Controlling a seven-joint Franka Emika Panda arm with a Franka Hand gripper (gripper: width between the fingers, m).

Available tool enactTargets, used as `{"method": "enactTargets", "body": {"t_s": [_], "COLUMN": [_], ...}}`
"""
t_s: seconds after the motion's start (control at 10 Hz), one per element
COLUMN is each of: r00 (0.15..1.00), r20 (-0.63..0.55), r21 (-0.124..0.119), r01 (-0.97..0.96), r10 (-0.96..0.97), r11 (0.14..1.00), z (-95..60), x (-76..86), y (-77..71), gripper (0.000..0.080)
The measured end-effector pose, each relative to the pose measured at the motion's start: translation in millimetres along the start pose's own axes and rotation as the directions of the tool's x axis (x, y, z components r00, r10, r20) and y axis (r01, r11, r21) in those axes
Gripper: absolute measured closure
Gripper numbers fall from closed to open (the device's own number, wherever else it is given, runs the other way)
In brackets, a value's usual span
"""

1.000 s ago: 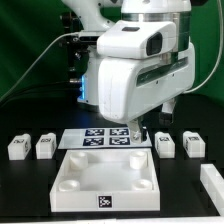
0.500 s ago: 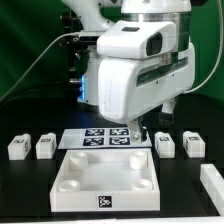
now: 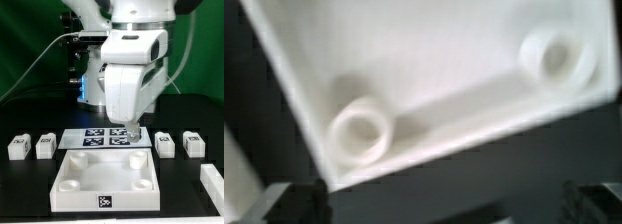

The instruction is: Assemble one leg

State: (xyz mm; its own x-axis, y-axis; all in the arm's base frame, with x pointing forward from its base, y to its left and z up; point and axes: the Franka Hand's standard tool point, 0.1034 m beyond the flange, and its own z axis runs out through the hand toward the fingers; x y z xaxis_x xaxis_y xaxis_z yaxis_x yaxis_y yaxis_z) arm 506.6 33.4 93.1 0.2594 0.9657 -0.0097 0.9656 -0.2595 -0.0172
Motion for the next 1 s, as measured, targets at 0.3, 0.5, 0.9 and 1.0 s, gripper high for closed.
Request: {"method": "enactTargets", "body": {"t_s": [0.3,0.5,0.9,1.0], "r00": [0.953,0.95,0.963,0.965], "r20": [-0.007,-0.018,-0.037,-0.038], "r21": [0.012,0.01,0.018,0.011], "r01": [0.303,0.312,0.268,0.259], "r10": [-0.303,-0.312,-0.267,-0.258], "r11": [0.953,0.95,0.963,0.966], "z": [26.0,47.9,87.7,88.5], "x": [-40.5,-52.1,-63.1,-61.7], "y": [-40.9,-54.1,-60.8,-59.2], "gripper": [0.015,0.015,0.015,0.015]}}
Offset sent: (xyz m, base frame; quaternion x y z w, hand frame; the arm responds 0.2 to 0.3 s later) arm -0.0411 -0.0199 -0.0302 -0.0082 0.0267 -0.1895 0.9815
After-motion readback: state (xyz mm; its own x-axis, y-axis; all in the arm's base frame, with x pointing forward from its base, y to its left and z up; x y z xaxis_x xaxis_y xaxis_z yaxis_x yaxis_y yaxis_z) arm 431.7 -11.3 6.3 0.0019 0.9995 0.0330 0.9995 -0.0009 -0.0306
